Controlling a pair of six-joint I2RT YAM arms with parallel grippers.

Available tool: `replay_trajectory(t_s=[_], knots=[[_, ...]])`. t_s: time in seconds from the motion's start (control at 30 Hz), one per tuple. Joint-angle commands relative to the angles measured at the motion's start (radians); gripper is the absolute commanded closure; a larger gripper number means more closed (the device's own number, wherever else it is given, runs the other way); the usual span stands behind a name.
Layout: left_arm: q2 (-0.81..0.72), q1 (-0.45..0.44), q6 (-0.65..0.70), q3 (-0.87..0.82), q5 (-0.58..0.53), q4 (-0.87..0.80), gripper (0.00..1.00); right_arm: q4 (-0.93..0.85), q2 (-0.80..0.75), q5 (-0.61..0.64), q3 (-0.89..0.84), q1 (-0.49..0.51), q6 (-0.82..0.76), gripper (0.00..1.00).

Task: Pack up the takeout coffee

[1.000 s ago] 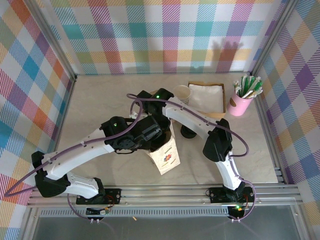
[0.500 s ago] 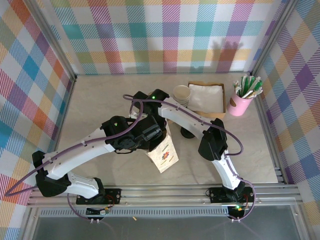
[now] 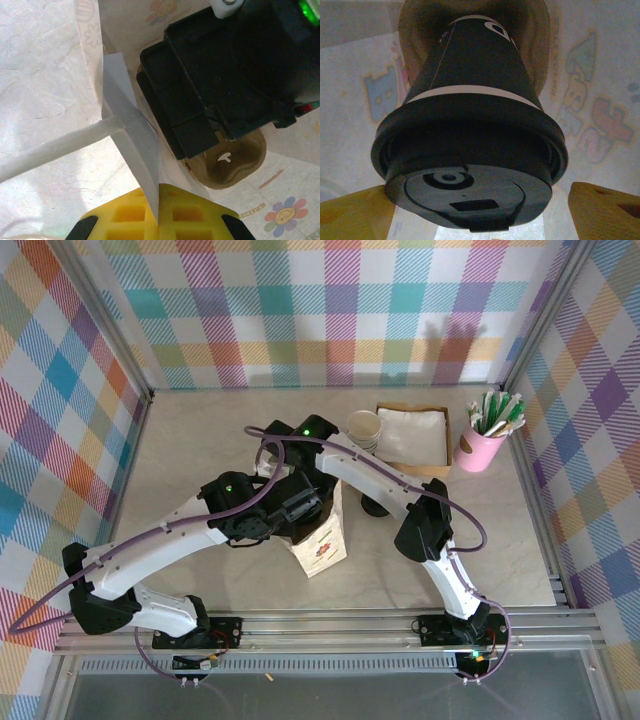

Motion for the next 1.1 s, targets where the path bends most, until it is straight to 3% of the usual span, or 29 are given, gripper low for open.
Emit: replay_trajectory(t_s=[0.0, 0.2, 0.33, 0.43, 0.57, 0.83, 0.9, 1.0, 1.07], knots=[[-0.028, 0.012, -0.003, 0.002, -0.043, -0.041, 1.0, -0.062, 0.002, -0.005, 0.03, 0.008, 0.006, 0.1], [-0.028, 0.025, -0.002, -0.006, -0.031, -0.038, 1.0, -0.087, 0.001, -0.018, 0.056, 0.011, 0.007, 0.08], [-0.031, 0.026, -0.001, -0.007, -0.029, -0.037, 1.0, -0.068, -0.001, -0.008, 0.044, 0.01, -0.003, 0.14], [-0.034, 0.029, 0.001, -0.008, -0.029, -0.038, 1.0, -0.048, 0.012, -0.008, 0.044, 0.006, 0.001, 0.29], [-0.033, 0.036, 0.004, -0.008, -0.025, -0.037, 1.0, -0.048, 0.032, 0.005, 0.078, 0.003, 0.016, 0.33], [-0.036, 0.047, 0.022, -0.019, -0.006, -0.022, 1.0, 0.012, 0.045, 0.007, 0.04, -0.019, 0.056, 0.55], [-0.042, 0.05, 0.02, -0.025, -0.006, -0.022, 1.0, 0.025, 0.052, -0.001, 0.036, -0.024, 0.055, 0.56], [-0.057, 0.061, 0.015, -0.034, -0.004, -0.026, 1.0, 0.033, 0.052, -0.032, 0.037, -0.024, 0.035, 0.46], [-0.066, 0.072, 0.015, -0.042, 0.003, -0.021, 1.0, 0.047, 0.04, -0.043, 0.013, -0.023, 0.034, 0.45]])
